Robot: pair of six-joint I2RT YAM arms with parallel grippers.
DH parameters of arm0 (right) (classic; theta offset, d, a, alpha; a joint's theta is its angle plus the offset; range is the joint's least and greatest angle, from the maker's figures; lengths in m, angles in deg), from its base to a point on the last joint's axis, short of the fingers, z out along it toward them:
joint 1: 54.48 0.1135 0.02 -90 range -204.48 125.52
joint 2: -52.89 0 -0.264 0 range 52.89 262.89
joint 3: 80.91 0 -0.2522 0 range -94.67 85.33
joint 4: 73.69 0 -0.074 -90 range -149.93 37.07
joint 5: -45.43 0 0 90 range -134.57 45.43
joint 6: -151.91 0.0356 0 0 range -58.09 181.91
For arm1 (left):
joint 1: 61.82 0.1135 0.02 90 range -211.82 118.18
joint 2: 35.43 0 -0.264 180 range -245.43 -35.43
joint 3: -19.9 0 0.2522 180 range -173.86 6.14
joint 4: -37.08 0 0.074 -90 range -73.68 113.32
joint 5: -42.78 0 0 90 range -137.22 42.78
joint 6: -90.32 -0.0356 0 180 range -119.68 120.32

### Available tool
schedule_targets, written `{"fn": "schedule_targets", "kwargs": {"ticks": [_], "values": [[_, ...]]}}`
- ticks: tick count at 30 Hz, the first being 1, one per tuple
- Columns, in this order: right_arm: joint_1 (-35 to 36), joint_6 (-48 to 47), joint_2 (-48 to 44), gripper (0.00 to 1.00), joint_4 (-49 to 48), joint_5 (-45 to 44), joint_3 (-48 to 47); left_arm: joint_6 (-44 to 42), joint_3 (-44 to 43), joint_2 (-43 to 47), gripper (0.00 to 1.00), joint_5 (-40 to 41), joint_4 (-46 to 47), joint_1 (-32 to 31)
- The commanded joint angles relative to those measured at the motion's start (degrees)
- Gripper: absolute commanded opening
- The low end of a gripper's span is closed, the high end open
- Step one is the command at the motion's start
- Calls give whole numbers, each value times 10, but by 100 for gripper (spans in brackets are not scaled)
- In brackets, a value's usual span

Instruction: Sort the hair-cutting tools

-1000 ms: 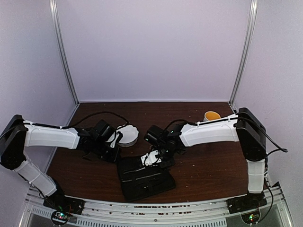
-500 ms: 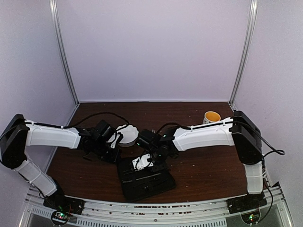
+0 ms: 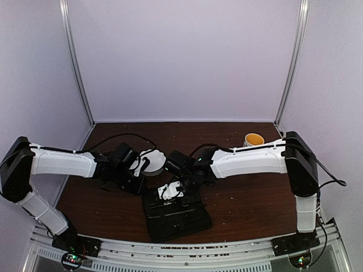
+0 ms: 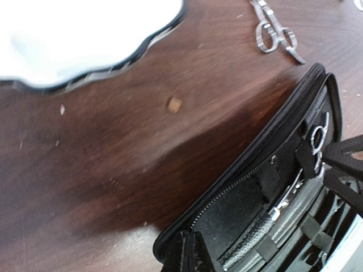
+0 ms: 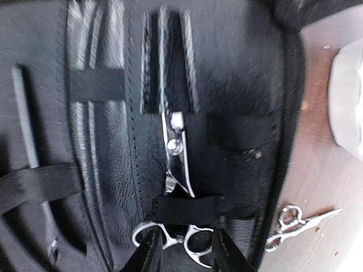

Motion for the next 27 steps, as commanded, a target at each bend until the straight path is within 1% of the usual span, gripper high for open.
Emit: {"fn": "schedule_targets", "kwargs": {"ticks": [1,6,12,17,19,21,22,24,27], "values": [[-23,29,-63,31,21,36,-2,-29,-20,-7,0,-28,50,-5],[-80,51,-99,32,21,56,-14,-55,-35,-25,0,-30,51,-28],[-155,106,-111,32,9,85,-38,-59,-74,-65,0,-44,51,-55],[-169,115,-123,32,-7,75,-2,-59,-109,-83,0,-40,29,-62],[-173,115,-134,32,-8,74,14,-65,-128,-80,11,-18,-6,-62],[-179,109,-151,32,-2,72,29,-77,-151,-72,26,-1,-43,-62],[-183,102,-164,32,7,69,38,-80,-163,-64,31,11,-65,-62],[-194,93,-195,32,8,54,60,-80,-187,-54,38,40,-88,-62],[-213,95,-261,33,-2,50,99,-82,-237,-68,44,79,-110,-62]]}}
